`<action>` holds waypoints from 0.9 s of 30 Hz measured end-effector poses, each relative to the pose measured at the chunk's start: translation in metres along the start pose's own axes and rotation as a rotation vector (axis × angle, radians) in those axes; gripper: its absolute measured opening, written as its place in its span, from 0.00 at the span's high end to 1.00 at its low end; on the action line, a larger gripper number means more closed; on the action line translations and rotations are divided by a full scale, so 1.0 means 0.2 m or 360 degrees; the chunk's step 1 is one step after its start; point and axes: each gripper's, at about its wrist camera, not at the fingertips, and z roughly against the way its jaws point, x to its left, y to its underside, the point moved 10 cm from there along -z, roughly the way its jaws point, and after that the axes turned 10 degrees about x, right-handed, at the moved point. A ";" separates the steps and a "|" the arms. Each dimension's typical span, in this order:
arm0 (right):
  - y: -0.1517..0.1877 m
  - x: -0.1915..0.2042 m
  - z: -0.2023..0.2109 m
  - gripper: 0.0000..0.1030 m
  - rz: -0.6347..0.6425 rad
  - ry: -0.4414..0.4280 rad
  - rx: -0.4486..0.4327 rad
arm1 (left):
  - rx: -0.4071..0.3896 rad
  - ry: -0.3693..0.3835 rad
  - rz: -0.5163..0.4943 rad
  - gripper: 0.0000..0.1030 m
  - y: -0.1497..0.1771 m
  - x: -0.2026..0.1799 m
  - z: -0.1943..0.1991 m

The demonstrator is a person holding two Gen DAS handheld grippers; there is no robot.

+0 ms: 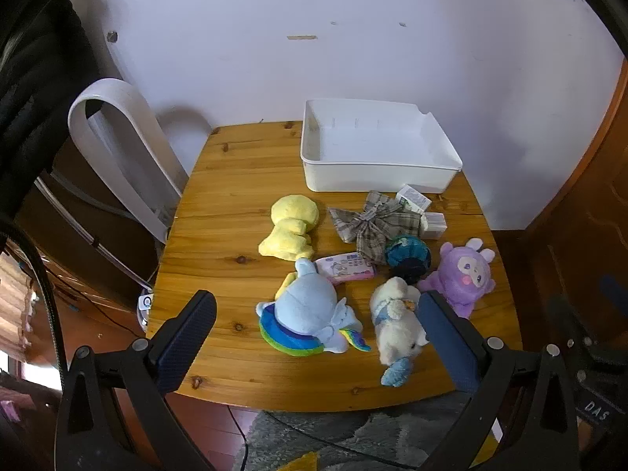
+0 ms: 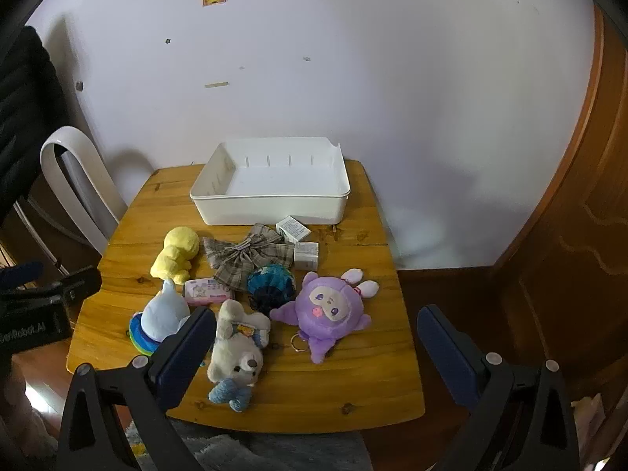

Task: Organize objects
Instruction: 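Move both grippers toward the plush toys on the table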

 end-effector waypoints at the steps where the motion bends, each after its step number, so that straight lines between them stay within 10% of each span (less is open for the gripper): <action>1: 0.00 -0.01 0.01 0.00 -0.0009 0.0014 -0.0011 | 0.0004 0.0003 -0.0003 0.00 0.00 0.00 0.00; 27: 0.08 -0.03 0.12 0.00 -0.0119 -0.0158 -0.0101 | -0.0018 0.0004 -0.0086 0.01 0.03 -0.06 0.07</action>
